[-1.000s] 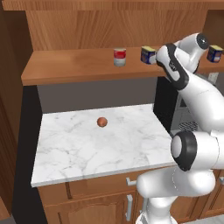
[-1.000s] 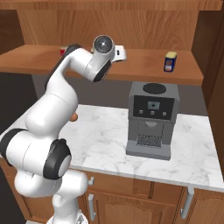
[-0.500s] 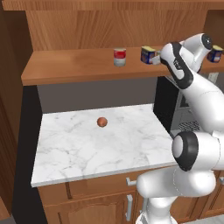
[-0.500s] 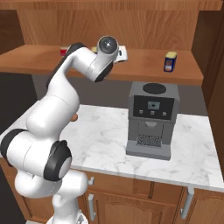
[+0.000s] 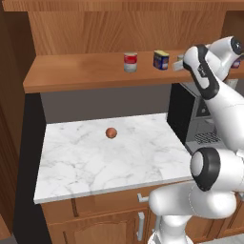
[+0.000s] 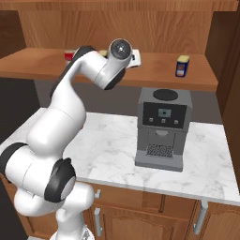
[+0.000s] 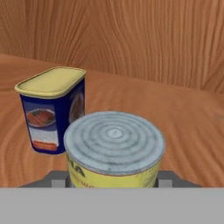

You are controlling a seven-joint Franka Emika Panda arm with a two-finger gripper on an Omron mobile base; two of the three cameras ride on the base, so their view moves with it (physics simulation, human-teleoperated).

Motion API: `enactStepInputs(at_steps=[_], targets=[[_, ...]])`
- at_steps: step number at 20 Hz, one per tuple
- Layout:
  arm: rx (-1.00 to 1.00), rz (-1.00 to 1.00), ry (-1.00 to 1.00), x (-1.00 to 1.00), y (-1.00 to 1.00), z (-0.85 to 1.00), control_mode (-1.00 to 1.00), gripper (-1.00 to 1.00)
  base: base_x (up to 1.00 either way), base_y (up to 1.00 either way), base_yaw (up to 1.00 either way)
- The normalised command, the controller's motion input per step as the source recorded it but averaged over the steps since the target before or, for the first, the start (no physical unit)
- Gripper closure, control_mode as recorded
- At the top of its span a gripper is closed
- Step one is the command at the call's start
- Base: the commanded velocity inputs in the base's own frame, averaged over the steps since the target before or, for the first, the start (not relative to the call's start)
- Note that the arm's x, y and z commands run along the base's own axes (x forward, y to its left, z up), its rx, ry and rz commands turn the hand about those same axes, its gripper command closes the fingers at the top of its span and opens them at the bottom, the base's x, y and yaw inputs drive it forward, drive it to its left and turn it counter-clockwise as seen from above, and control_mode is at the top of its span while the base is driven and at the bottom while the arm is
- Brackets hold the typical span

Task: Stack two cans on top of the other two cans in the cabinet.

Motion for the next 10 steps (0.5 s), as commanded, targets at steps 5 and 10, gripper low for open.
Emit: enactStepInputs(at_steps=[5,10], targets=[[0.0,-0.05,0.0,-0.27,-0.22,0.26,-1.0,1.0,0.0,0.0,0.0],[0.0,-0.14,0.0,-0.16,-0.17,0.31,-1.0,1.0,0.0,0.0,0.0]])
